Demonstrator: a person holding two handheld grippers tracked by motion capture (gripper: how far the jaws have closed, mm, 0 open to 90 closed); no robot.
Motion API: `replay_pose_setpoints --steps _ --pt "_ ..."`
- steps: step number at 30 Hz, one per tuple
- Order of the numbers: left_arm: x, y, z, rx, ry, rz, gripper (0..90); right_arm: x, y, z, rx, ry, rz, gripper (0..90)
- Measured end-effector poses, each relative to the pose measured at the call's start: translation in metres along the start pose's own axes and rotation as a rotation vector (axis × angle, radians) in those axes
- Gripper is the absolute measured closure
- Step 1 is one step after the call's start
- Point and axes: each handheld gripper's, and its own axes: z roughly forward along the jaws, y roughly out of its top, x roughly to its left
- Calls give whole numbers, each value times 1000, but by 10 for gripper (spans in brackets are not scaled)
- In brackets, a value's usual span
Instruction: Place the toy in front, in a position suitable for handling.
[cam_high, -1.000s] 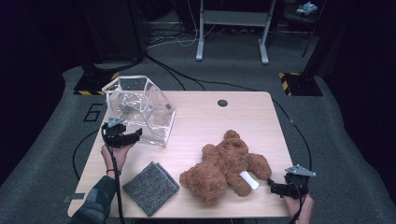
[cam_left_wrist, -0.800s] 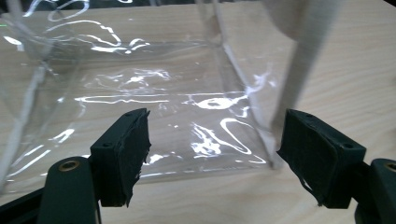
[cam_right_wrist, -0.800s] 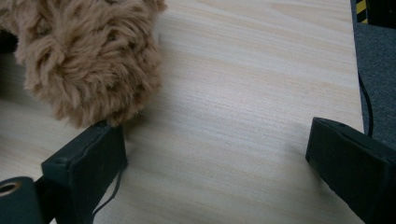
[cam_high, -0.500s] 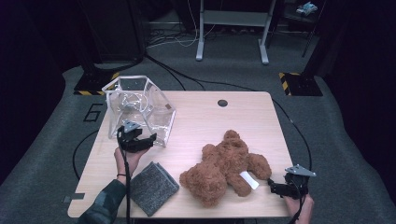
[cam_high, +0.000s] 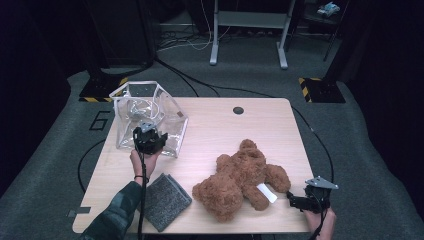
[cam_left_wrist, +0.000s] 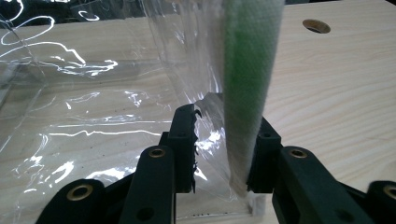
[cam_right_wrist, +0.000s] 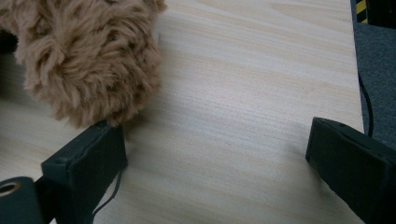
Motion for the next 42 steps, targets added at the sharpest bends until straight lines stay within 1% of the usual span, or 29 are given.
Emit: replay_pose_setpoints --steps 1,2,5,6,7,11,13,15,16,17,18,19,20,21,23,26,27,28,30,35,36,39,42 --pt "0 1 1 3 -1 -8 692 0 0 0 0 0 0 42" --pt "0 1 2 -6 10 0 700 0 0 0 0 0 0 43" --pt "-1 1 5 -10 27 8 735 0 0 0 0 0 -1 42" --pt "-1 1 6 -9 32 11 740 0 0 0 0 0 0 42" --pt "-2 1 7 -13 35 3 740 0 0 0 0 0 0 42" --pt "-1 2 10 -20 59 13 741 0 0 0 0 0 0 42" --pt "1 4 12 -10 57 -2 738 0 0 0 0 0 -1 42" --pt "2 7 14 -20 59 -12 733 0 0 0 0 0 0 42" --pt "3 10 15 -9 58 -14 732 0 0 0 0 0 0 42" --pt "2 11 15 -10 61 -17 731 0 0 0 0 0 0 43" --pt "2 11 16 -13 73 7 732 0 0 0 0 -1 0 43" --pt "2 12 16 -4 71 5 732 0 0 0 1 0 -1 43" --pt "3 12 18 -5 71 -2 733 0 0 0 0 0 -1 43" --pt "4 12 19 0 62 -21 735 0 0 0 1 0 -1 43" --pt "6 14 21 1 65 -27 739 0 0 0 0 0 -1 43" --pt "10 19 24 3 77 -27 747 0 0 0 0 1 -2 44" --pt "11 20 25 -2 90 -21 750 0 0 0 0 1 -2 44" --pt "12 21 26 8 96 -19 753 0 0 0 0 1 -1 44" --pt "16 22 30 7 102 -46 757 0 0 0 2 1 3 44" --pt "24 25 35 14 112 -76 762 0 0 0 2 1 3 45" --pt "25 26 36 14 112 -71 762 0 0 0 2 1 3 45" --pt "26 29 38 21 109 -77 762 0 0 0 2 1 3 45" --pt "28 33 42 26 116 -76 762 0 0 0 2 1 3 45"
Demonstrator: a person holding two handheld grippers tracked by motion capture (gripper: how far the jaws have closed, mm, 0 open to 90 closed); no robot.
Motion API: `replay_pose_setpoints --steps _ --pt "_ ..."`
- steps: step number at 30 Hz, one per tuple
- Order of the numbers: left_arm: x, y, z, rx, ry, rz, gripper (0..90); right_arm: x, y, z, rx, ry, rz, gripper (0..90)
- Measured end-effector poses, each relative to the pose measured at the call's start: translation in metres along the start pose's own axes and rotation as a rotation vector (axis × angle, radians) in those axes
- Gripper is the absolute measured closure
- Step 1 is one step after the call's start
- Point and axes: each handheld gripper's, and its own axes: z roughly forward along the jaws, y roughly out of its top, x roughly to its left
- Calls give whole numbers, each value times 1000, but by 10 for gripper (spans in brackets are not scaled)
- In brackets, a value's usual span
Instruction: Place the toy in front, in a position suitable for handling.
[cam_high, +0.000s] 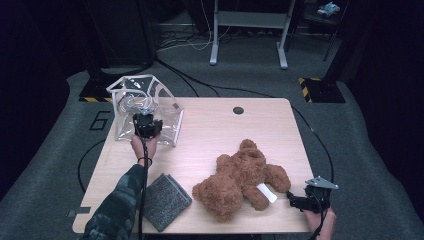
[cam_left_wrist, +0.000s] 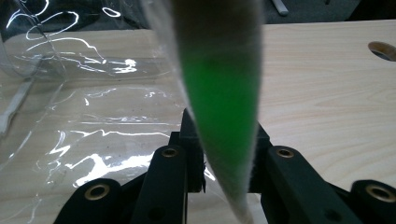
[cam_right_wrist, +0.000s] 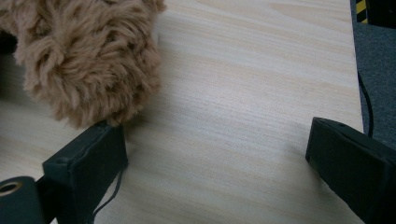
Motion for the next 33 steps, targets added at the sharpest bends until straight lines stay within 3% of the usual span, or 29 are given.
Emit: replay_pose_setpoints --steps 13,16,18,23,26,33 --pt "3 12 15 17 26 -23 759 0 0 0 0 1 0 45" --pt "3 14 19 14 43 -7 758 0 0 0 0 1 0 46" --pt "5 15 21 18 36 -32 758 0 0 0 0 1 0 46" --pt "5 21 25 30 51 -39 756 0 0 0 0 1 0 46" --pt "4 22 27 31 73 -7 754 0 0 0 0 1 1 46" --pt "4 22 31 27 100 19 750 0 0 0 0 1 0 46"
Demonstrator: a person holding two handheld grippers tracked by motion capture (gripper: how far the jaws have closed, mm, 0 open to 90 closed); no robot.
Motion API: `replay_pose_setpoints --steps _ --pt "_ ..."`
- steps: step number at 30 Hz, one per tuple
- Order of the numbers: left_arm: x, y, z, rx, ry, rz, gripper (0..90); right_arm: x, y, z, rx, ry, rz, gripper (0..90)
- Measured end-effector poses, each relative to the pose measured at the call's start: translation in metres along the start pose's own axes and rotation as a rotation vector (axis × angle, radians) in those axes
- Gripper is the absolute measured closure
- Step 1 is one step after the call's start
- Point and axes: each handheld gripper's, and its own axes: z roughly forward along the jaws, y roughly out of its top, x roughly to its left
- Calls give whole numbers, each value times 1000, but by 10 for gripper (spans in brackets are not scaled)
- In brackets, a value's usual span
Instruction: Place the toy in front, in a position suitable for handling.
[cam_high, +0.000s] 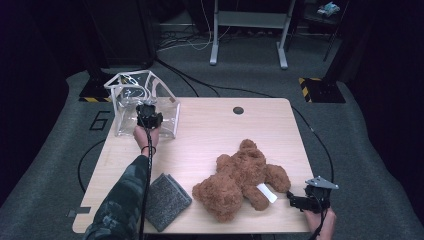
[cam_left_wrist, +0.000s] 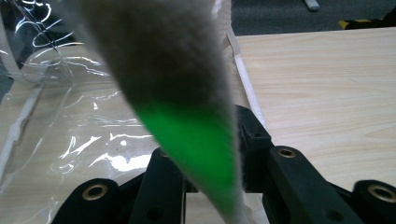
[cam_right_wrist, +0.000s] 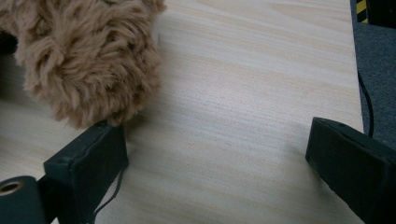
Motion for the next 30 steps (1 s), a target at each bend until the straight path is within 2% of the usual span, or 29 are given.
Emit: replay_pose_setpoints --steps 3,5,16,18,22,23,24,25,27,30 --pt "1 1 1 6 0 -2 750 0 0 0 0 0 0 47" --pt "4 3 2 11 -12 -33 751 0 0 0 0 -1 1 47" --pt "10 7 8 15 -1 -35 752 0 0 0 0 -1 1 47" --pt "10 7 9 16 -3 -27 750 0 0 0 0 -1 2 47" --pt "11 6 9 19 -13 -39 726 0 0 0 0 -1 2 48" --pt "11 6 9 21 -18 -39 687 0 0 0 0 -2 2 48" --pt "13 5 8 25 -44 -53 571 0 0 0 -1 -2 -1 49" --pt "13 5 8 25 -44 -53 521 -1 0 0 -2 -2 -2 49" --pt "15 4 4 35 -74 -75 444 -1 0 0 -3 -2 -1 51" --pt "15 3 -1 32 -88 -63 362 -1 0 0 -3 -2 0 52"
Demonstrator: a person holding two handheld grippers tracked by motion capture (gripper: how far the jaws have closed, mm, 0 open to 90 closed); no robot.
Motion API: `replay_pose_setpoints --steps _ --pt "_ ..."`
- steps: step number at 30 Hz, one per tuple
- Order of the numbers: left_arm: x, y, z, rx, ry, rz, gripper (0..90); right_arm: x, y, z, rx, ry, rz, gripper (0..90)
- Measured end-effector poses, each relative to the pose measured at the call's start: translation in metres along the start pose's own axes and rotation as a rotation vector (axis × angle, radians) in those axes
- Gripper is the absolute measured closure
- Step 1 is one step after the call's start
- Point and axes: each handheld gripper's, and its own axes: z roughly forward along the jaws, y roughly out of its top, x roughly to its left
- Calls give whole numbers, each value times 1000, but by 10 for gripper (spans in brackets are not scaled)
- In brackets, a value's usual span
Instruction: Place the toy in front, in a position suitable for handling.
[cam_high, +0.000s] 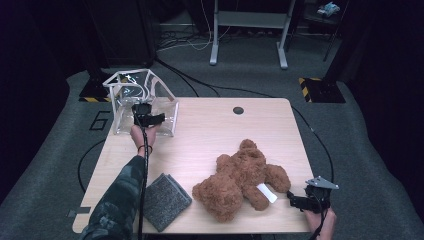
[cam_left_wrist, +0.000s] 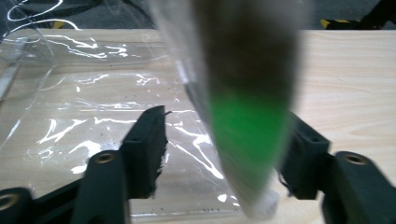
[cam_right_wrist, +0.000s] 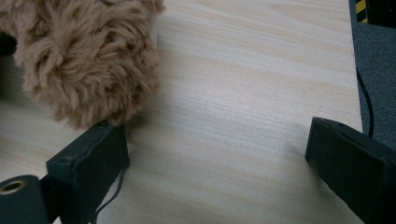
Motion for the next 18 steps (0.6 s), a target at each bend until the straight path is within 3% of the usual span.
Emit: replay_pose_setpoints --steps 1,5,8,10,18 --pt "-2 -3 -4 -3 -13 24 348 0 0 0 0 0 0 52" --pt "-5 -9 -11 15 -55 45 266 0 0 0 0 0 -1 52" --pt "-6 -11 -15 17 -57 70 223 0 0 0 -1 0 0 52" --pt "-8 -16 -23 33 -91 79 185 0 0 0 0 1 -2 53" --pt "-15 -28 -47 35 -162 131 143 0 0 0 -1 -3 4 55"
